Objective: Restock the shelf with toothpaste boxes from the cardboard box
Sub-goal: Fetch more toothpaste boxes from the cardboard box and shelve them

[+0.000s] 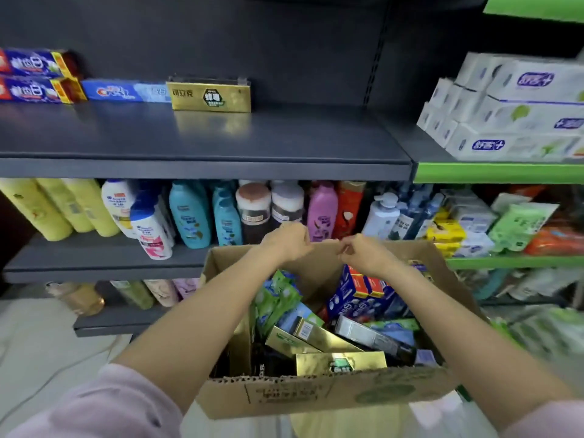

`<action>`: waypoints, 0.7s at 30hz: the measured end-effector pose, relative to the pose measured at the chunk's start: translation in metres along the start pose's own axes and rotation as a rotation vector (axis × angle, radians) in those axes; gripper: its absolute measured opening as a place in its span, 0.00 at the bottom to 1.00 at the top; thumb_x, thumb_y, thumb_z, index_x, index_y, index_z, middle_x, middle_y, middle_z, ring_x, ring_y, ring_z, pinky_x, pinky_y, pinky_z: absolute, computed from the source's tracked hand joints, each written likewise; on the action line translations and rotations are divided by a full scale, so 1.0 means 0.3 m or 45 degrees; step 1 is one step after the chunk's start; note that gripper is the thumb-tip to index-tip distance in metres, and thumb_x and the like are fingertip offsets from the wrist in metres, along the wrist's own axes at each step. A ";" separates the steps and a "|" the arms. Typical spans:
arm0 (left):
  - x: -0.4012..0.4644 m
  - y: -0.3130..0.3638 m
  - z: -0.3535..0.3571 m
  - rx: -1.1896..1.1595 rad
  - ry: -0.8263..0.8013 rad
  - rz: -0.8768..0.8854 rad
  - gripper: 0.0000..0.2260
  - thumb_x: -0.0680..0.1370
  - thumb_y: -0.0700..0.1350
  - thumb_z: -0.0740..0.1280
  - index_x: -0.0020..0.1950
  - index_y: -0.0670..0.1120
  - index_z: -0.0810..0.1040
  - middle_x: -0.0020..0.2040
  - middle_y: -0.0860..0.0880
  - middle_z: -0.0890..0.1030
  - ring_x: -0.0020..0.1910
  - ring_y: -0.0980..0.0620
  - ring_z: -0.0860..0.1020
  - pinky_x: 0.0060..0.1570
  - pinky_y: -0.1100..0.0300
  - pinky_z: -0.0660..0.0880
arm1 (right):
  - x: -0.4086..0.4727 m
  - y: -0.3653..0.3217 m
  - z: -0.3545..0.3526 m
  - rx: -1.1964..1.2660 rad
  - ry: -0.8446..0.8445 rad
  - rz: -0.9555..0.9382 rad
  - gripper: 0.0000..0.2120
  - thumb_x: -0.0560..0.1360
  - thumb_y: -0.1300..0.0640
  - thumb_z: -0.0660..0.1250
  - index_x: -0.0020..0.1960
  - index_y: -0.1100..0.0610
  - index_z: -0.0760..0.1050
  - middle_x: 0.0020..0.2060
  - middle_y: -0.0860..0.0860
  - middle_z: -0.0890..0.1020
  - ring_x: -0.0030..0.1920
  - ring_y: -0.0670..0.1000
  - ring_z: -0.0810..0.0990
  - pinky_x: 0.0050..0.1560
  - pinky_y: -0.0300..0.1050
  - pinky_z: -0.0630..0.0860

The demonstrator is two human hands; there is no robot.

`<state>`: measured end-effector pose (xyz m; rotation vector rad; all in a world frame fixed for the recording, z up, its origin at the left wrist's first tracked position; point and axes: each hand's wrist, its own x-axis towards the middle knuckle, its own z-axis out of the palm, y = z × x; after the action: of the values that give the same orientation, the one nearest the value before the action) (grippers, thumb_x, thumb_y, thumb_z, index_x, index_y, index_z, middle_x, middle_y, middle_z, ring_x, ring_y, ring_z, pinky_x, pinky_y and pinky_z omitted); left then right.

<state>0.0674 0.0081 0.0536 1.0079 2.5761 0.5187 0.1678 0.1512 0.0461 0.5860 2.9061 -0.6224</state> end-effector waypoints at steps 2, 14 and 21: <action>0.030 0.003 0.086 0.032 -0.048 -0.030 0.12 0.76 0.44 0.60 0.53 0.41 0.79 0.55 0.40 0.80 0.55 0.39 0.78 0.54 0.51 0.74 | 0.013 0.093 0.056 -0.074 -0.050 0.044 0.08 0.75 0.57 0.63 0.50 0.57 0.79 0.52 0.57 0.82 0.54 0.58 0.79 0.51 0.46 0.74; 0.216 0.093 0.482 0.282 -0.337 0.348 0.34 0.75 0.44 0.65 0.78 0.50 0.52 0.78 0.51 0.54 0.75 0.49 0.59 0.71 0.49 0.61 | 0.079 0.415 0.253 -0.196 -0.189 0.015 0.33 0.76 0.65 0.62 0.77 0.59 0.52 0.76 0.53 0.54 0.75 0.55 0.55 0.74 0.47 0.57; 0.192 0.061 0.483 0.421 -0.036 0.212 0.35 0.69 0.60 0.72 0.67 0.43 0.65 0.64 0.45 0.68 0.61 0.43 0.72 0.58 0.49 0.70 | 0.090 0.387 0.240 -0.364 -0.074 -0.004 0.29 0.72 0.59 0.71 0.70 0.59 0.62 0.66 0.56 0.64 0.67 0.57 0.64 0.61 0.51 0.69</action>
<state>0.0992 0.0916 -0.0753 1.3342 2.6197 0.1144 0.1906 0.2285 -0.0676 0.5162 2.8663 -0.2117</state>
